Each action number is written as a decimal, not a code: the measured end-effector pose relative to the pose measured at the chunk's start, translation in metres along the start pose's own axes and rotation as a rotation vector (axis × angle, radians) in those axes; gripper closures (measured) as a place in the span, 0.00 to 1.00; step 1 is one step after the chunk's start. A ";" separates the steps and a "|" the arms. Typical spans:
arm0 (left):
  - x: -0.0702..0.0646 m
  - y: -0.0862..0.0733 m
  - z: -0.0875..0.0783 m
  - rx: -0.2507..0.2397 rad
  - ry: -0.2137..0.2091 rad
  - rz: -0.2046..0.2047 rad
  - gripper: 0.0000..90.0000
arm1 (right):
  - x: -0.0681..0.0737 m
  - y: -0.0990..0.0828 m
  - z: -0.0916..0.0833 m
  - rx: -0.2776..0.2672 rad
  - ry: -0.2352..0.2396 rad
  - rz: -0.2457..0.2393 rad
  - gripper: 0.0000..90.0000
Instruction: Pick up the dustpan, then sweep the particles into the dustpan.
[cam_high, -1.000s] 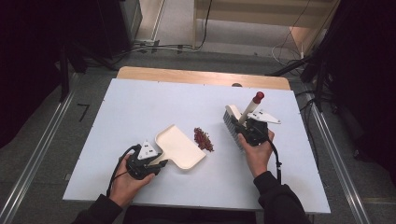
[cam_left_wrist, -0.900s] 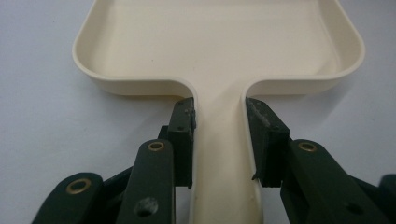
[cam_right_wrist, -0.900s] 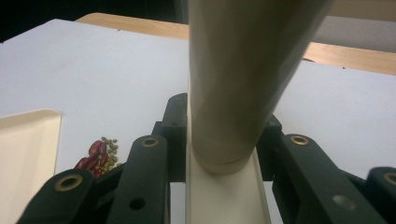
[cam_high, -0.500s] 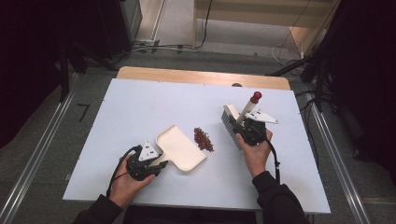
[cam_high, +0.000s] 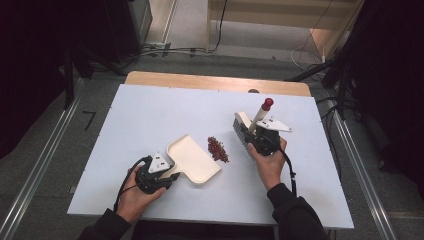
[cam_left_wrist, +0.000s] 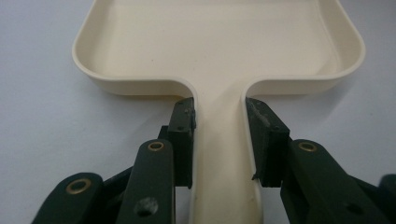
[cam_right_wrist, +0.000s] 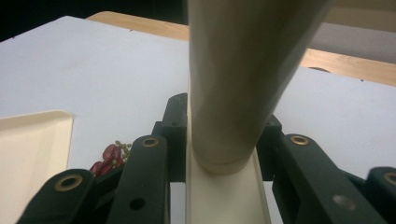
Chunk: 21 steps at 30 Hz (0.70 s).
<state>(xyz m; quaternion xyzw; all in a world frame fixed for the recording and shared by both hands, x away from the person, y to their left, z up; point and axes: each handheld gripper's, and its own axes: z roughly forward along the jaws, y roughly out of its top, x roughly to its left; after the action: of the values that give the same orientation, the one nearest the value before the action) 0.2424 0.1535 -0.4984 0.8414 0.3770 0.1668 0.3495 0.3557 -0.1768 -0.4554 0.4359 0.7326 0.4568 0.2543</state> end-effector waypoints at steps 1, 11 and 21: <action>0.000 0.000 0.000 0.000 0.000 0.001 0.75 | 0.001 0.000 0.000 0.001 0.004 -0.001 0.71; 0.000 0.001 0.000 -0.002 -0.003 0.001 0.75 | 0.007 0.001 0.003 0.003 0.007 -0.028 0.71; 0.000 0.001 0.002 -0.001 -0.008 0.003 0.75 | 0.024 0.002 0.015 0.002 -0.012 -0.116 0.71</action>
<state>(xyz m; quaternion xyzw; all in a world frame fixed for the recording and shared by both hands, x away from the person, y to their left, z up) 0.2439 0.1520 -0.4985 0.8423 0.3743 0.1640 0.3514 0.3561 -0.1489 -0.4598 0.3960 0.7553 0.4380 0.2844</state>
